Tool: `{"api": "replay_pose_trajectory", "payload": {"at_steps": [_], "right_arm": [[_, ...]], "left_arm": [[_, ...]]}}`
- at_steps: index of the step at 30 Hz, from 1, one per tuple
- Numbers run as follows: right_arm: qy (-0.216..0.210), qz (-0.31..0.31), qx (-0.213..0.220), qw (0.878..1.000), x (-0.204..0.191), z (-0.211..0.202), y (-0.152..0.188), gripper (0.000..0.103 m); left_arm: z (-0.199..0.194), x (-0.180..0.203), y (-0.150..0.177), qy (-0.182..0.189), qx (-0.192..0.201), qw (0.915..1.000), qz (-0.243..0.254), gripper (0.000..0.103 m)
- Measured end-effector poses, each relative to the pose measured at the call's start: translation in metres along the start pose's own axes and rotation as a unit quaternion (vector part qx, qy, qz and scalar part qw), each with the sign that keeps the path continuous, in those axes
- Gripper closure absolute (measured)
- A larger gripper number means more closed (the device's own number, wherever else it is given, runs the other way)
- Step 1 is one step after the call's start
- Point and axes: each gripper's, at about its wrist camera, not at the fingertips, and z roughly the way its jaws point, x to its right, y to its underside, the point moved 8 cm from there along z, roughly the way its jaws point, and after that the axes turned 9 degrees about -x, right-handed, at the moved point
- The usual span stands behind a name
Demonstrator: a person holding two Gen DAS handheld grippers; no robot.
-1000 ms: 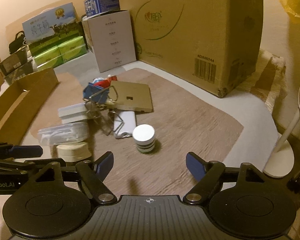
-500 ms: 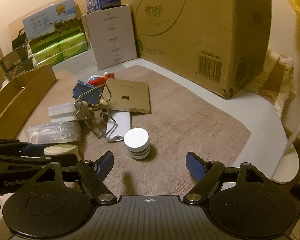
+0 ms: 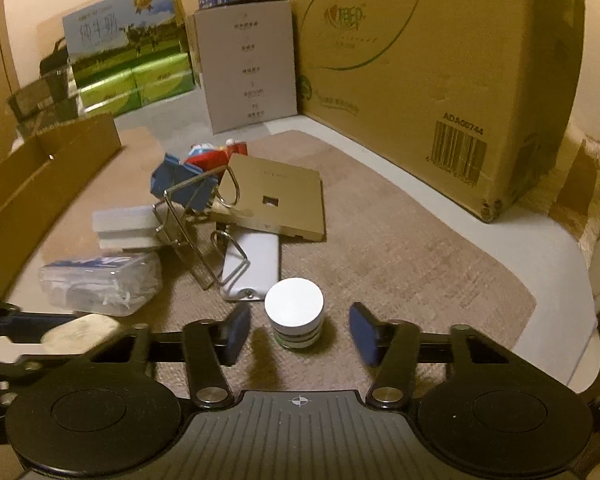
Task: Organize rigid objects
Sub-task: 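Grasp the white striped jar with the right tool while the left tool lifts the plug, then carry plug and jar into the cardboard tray and open both tools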
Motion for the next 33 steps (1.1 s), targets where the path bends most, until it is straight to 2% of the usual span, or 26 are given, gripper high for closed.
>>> {"api": "replay_pose_trajectory", "payload": {"at_steps": [1,2,11,19,26,33], "right_arm": [[0.000,0.000,0.001,1.000,0.000,0.000,0.001,0.070],[0.001,0.001,0.004,1.000,0.000,-0.002,0.002,0.072],[0.003,-0.002,0.025,1.000,-0.017,-0.041,0.015,0.072],[-0.008,-0.017,0.046,0.999,-0.062,-0.084,0.023,0.072],[-0.028,-0.041,0.068,0.996,-0.115,-0.105,0.013,0.072],[-0.065,-0.062,0.073,0.993,-0.174,-0.103,-0.008,0.072]], "left_arm": [[-0.001,0.000,0.001,0.002,-0.001,1.0000,0.000,0.064],[-0.003,0.000,0.001,0.004,0.000,1.0000,-0.001,0.064],[-0.028,-0.004,0.009,0.000,0.011,0.9999,0.002,0.064],[-0.074,-0.022,0.012,-0.016,0.040,0.9991,0.001,0.064],[-0.119,-0.063,0.016,-0.044,0.070,0.9965,-0.015,0.064],[-0.155,-0.127,0.027,-0.082,0.083,0.9919,-0.051,0.064]]}}
